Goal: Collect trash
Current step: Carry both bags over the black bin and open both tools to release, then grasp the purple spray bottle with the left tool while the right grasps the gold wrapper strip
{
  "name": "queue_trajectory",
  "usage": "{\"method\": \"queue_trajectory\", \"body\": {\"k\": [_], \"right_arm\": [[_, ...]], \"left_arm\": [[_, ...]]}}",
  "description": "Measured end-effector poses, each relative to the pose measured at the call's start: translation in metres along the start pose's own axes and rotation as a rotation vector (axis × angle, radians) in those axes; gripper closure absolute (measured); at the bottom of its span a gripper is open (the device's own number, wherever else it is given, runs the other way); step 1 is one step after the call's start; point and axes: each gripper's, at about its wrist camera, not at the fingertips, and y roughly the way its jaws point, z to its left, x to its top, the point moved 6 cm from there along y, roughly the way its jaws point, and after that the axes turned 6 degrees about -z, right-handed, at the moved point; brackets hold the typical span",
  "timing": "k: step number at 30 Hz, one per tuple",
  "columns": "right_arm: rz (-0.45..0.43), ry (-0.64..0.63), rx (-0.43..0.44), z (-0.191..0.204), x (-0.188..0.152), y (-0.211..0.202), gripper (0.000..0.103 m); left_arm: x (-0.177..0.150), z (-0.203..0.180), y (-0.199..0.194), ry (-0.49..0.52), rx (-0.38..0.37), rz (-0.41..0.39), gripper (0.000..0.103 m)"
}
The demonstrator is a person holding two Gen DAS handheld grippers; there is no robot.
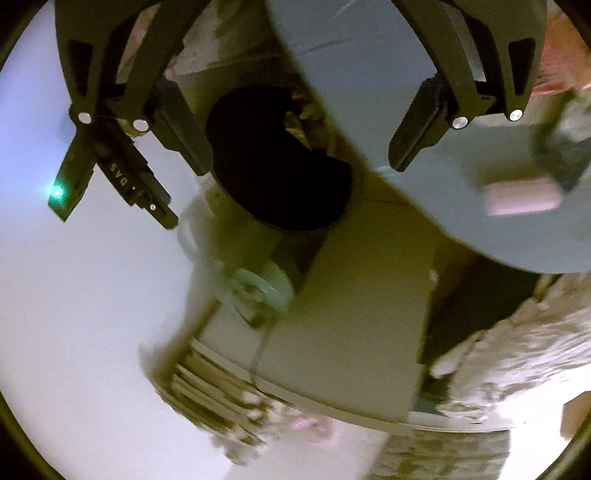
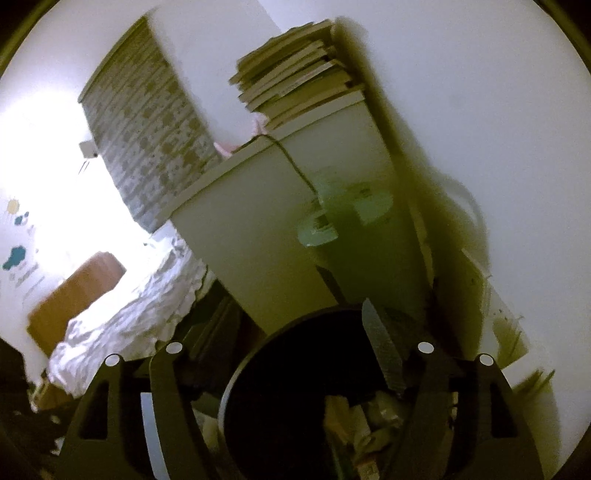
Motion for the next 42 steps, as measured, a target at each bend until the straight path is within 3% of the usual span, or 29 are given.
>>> {"method": "queue_trajectory", "body": {"k": [8,12,14,20,24,26,27,28,31,34,38,42], "right_arm": [[0.065,-0.143,0.076,0.056,-0.027,0.005,0.028],[0.121,-0.229,0.157,0.094,-0.049,0.004,0.028],[0.217,-0.229,0.259,0.119,-0.069,0.003,0.028],[0.431,-0.269,0.522,0.222,-0.123,-0.023,0.028],[0.541,-0.397,0.595,0.294,-0.15,-0.035,0.028],[0.591,-0.429,0.621,0.323,-0.161,-0.035,0.028],[0.604,-0.44,0.631,0.333,-0.164,-0.036,0.029],[0.619,-0.458,0.636,0.345,-0.168,-0.035,0.029],[0.667,-0.55,0.629,0.374,-0.184,-0.028,0.037],[0.736,-0.657,0.614,0.394,-0.211,-0.02,0.048],[0.781,-0.709,0.554,0.403,-0.238,-0.003,0.055],[0.831,-0.644,0.529,0.397,-0.249,0.01,0.062]], "left_arm": [[-0.003,0.112,-0.113,-0.063,0.203,-0.113,0.008],[-0.015,0.168,-0.159,0.0,0.322,-0.105,0.008],[-0.024,0.193,-0.174,0.061,0.343,-0.052,0.008],[-0.042,0.228,-0.172,0.328,0.335,0.114,0.008],[-0.048,0.237,-0.158,0.446,0.291,0.188,0.008],[-0.051,0.242,-0.154,0.452,0.276,0.212,0.009],[-0.051,0.243,-0.151,0.448,0.258,0.223,0.02],[-0.054,0.244,-0.149,0.447,0.243,0.242,0.034],[-0.063,0.243,-0.148,0.498,0.262,0.266,0.045],[-0.073,0.238,-0.152,0.495,0.232,0.283,0.058],[-0.081,0.238,-0.16,0.461,0.225,0.271,0.059],[-0.076,0.241,-0.157,0.431,0.252,0.253,0.056]]}}
